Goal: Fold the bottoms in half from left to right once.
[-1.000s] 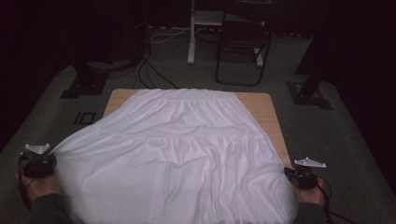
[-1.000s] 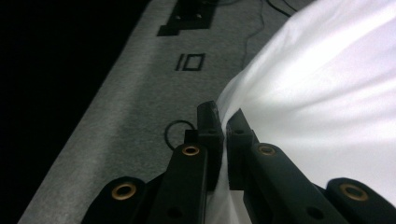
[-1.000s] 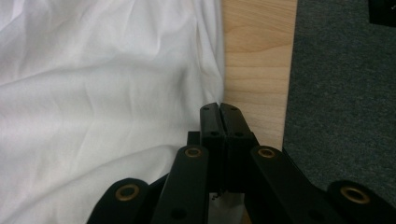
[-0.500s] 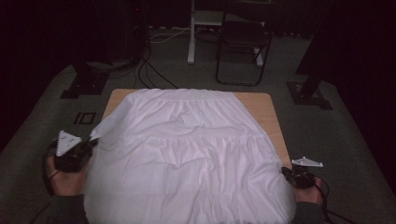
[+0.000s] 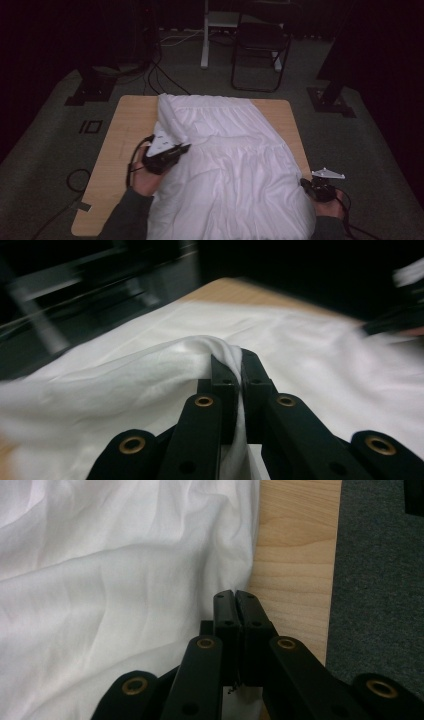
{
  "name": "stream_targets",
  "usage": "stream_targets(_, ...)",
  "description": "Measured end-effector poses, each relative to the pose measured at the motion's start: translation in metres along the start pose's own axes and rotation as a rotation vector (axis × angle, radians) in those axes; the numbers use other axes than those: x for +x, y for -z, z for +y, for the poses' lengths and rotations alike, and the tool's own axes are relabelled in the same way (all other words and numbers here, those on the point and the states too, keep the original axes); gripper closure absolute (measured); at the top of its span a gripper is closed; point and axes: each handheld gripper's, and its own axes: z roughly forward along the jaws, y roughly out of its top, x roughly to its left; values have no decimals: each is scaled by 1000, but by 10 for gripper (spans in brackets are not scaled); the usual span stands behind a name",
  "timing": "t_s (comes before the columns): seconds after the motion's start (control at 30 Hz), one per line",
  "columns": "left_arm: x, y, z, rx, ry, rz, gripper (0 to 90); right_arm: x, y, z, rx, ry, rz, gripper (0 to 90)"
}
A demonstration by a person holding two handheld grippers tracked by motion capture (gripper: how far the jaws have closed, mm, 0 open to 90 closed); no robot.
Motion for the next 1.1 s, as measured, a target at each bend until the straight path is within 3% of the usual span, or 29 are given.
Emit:
stream_targets(0.07,-20,-24,12,12,-55,-38,882,1,0,0,0,1,-2,882)
stream_targets(0.17,-50,-59,25,3,-72,-150,882,1,-1,1,0,1,-6,881)
stream_targets(0.27,-75,-91,28,19,-68,-251,882,1,-1,1,0,0,-6,881)
stream_targets(0.37,-86,-118,19,77,-68,-279,865,2,-1,1,2,2,-10,875)
stream_targets(0.43,-83,-129,10,112,-37,-290,729,4,0,3,12,7,-19,771)
stream_targets(0.53,-68,-124,-2,128,-10,-240,637,14,7,11,-32,15,-50,570)
stream_targets(0.57,-68,-124,-2,128,-10,-240,622,14,7,11,-32,15,-50,570)
stream_targets(0.6,-56,-113,-8,125,3,-192,622,18,11,15,-52,21,-60,528)
stream_targets(0.63,-51,-108,-10,126,2,-175,603,29,20,24,-90,45,-82,458)
stream_targets(0.77,-28,-84,-24,121,52,-129,585,50,32,40,-142,83,-85,409)
stream_targets(0.97,-8,-47,-62,170,52,39,542,85,38,58,-184,95,46,402)
stream_targets(1.1,3,-28,-86,184,91,119,518,105,24,67,-166,129,97,406)
